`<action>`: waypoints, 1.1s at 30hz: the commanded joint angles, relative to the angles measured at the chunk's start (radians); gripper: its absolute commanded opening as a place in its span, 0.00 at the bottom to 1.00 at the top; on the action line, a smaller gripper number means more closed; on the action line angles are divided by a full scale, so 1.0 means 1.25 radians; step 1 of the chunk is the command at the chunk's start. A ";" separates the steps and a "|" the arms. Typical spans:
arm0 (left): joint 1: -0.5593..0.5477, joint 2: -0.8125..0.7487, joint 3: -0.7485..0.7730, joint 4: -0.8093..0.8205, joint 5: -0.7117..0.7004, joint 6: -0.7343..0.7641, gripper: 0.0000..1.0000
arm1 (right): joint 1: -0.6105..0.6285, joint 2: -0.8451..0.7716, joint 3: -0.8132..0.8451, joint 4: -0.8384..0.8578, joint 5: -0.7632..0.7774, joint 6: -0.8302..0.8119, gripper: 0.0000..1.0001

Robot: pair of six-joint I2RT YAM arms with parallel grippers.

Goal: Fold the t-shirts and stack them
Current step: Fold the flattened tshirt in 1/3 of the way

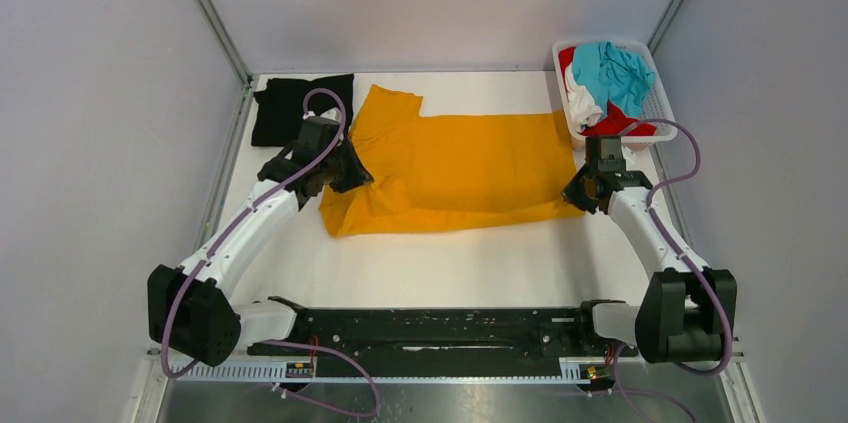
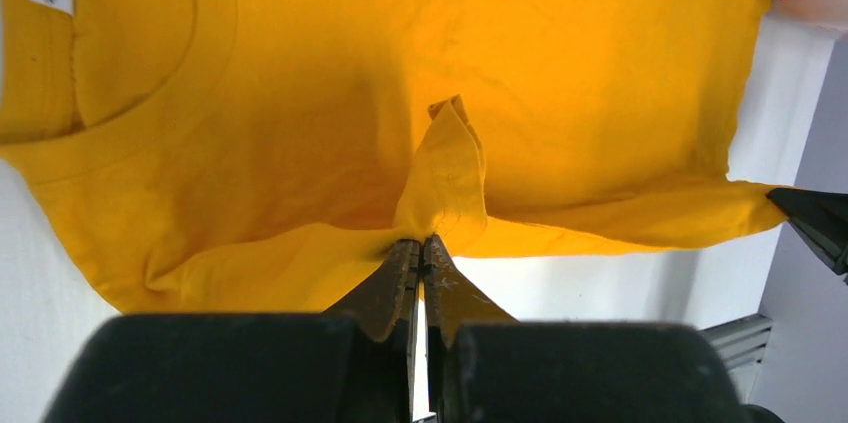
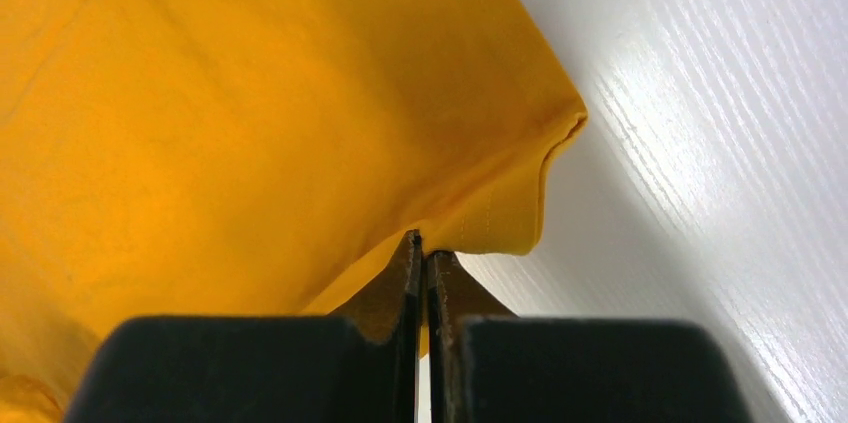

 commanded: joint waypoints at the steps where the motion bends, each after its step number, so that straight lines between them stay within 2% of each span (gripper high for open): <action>1: 0.032 0.037 0.067 0.045 -0.009 0.073 0.00 | -0.002 0.036 0.068 -0.010 0.049 -0.012 0.01; 11: 0.089 0.244 0.206 0.081 0.049 0.207 0.00 | -0.003 0.155 0.156 0.013 0.044 -0.008 0.02; 17: 0.120 0.455 0.384 0.021 0.025 0.289 0.22 | -0.011 0.268 0.243 0.012 0.076 -0.002 0.13; 18: 0.129 0.501 0.426 0.000 0.017 0.295 0.35 | -0.016 0.285 0.262 0.007 0.076 0.000 0.18; 19: 0.135 0.522 0.470 -0.022 0.006 0.302 0.52 | -0.019 0.299 0.282 0.005 0.068 -0.004 0.27; 20: 0.141 0.549 0.522 -0.055 -0.018 0.302 0.61 | -0.020 0.305 0.298 0.005 0.059 -0.010 0.41; 21: 0.144 0.574 0.564 -0.087 -0.038 0.300 0.66 | -0.020 0.306 0.311 0.005 0.054 -0.013 0.53; 23: 0.145 0.573 0.604 -0.116 -0.050 0.288 0.73 | -0.020 0.292 0.320 0.004 0.055 -0.016 0.70; 24: 0.145 0.553 0.594 -0.110 -0.035 0.280 0.82 | -0.020 0.281 0.314 0.005 0.059 -0.016 0.79; 25: 0.145 0.524 0.564 -0.091 -0.005 0.265 0.96 | -0.020 0.267 0.304 0.006 0.065 -0.015 0.94; 26: 0.143 0.492 0.526 -0.068 0.009 0.255 0.99 | -0.020 0.253 0.291 0.004 0.070 -0.015 0.99; 29: 0.139 0.384 0.375 0.003 0.092 0.206 0.99 | -0.020 0.216 0.244 -0.004 0.056 -0.027 0.99; 33: 0.102 0.263 0.177 0.096 0.158 0.147 0.99 | 0.012 0.203 0.178 0.013 -0.051 -0.033 0.99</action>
